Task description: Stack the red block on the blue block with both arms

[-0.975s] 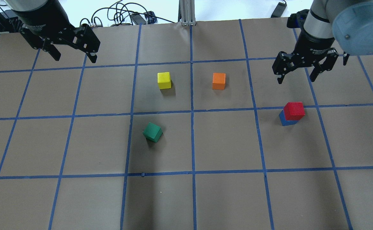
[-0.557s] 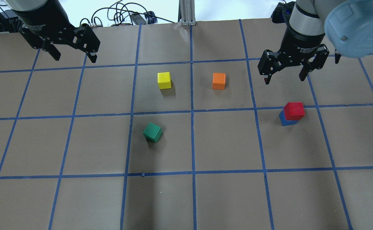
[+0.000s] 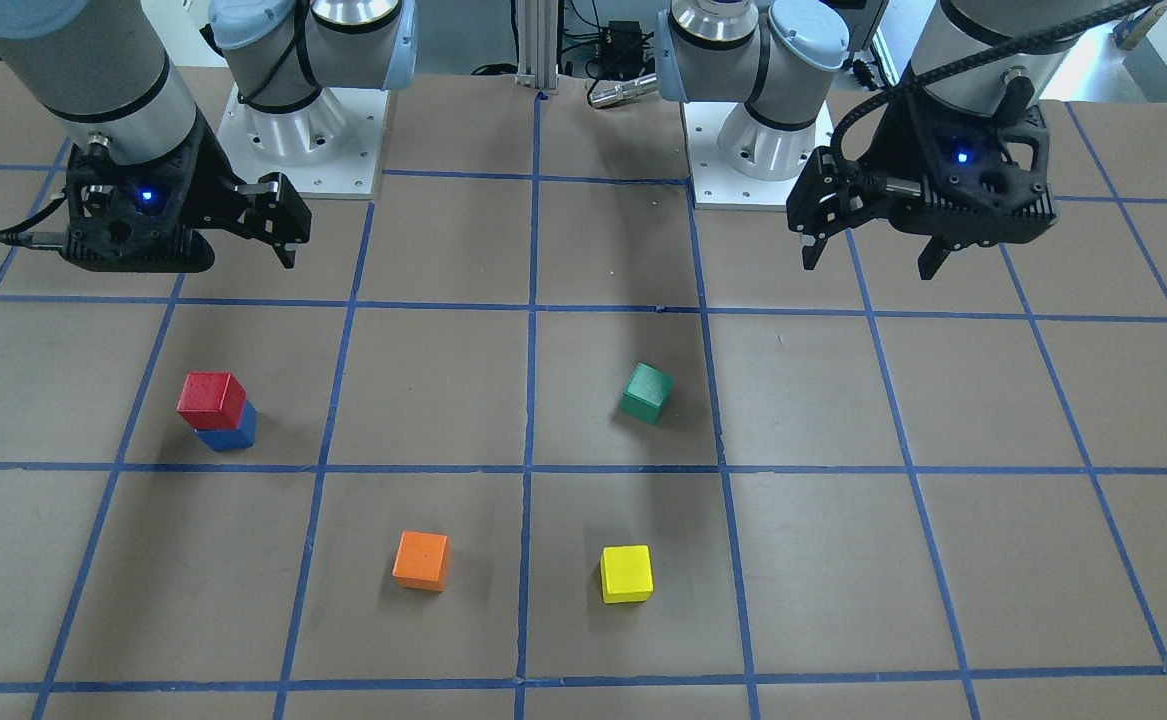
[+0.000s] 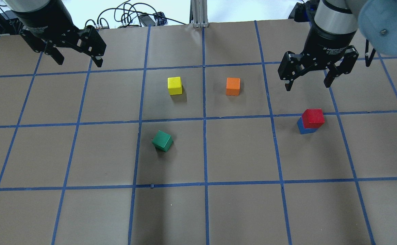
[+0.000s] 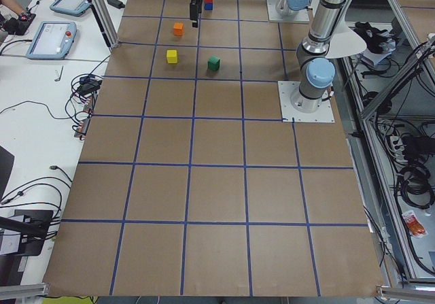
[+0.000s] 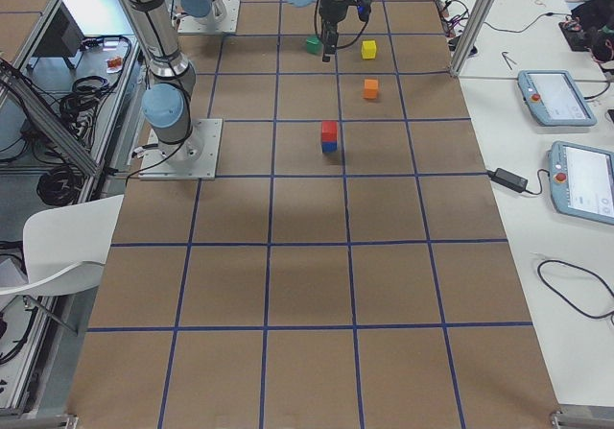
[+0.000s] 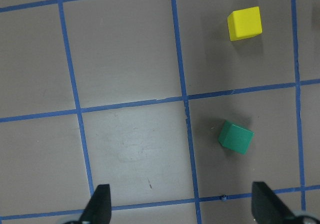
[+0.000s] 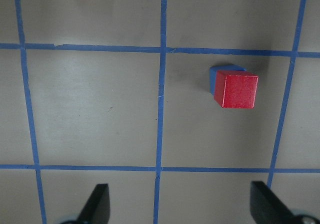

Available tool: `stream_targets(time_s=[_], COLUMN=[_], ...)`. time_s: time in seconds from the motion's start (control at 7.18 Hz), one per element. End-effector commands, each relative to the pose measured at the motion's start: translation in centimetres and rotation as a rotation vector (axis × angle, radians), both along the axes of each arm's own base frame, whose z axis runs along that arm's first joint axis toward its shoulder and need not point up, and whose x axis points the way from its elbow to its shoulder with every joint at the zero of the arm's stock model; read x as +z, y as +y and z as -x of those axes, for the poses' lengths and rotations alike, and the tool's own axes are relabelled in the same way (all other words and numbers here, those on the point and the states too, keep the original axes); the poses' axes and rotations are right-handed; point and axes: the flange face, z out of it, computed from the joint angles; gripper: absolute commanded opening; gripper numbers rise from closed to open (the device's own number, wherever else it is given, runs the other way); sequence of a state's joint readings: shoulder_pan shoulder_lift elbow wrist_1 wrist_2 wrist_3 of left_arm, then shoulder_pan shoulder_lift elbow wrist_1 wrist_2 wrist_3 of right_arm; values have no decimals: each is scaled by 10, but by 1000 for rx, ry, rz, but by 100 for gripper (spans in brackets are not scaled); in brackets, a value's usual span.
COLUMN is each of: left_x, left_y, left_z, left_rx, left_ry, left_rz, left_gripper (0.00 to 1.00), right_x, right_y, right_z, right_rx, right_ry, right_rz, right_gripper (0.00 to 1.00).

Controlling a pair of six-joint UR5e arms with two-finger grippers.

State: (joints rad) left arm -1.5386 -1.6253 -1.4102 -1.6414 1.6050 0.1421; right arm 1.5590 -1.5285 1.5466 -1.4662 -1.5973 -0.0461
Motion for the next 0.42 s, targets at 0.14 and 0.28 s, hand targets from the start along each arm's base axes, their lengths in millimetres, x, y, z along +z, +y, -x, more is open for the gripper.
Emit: stream_targets(time_s=[0.14, 0.28], left_x=[-2, -1], left_y=[-3, -3], left_z=[0, 0], left_rx=[1, 1], left_ry=[-1, 3], left_rz=[-3, 1], left_gripper=[100, 100], right_x=[11, 10], right_y=[2, 2], right_z=[-1, -1], right_rx=[1, 2], right_ry=[0, -1], right_rz=[-2, -3], right_gripper=[100, 100])
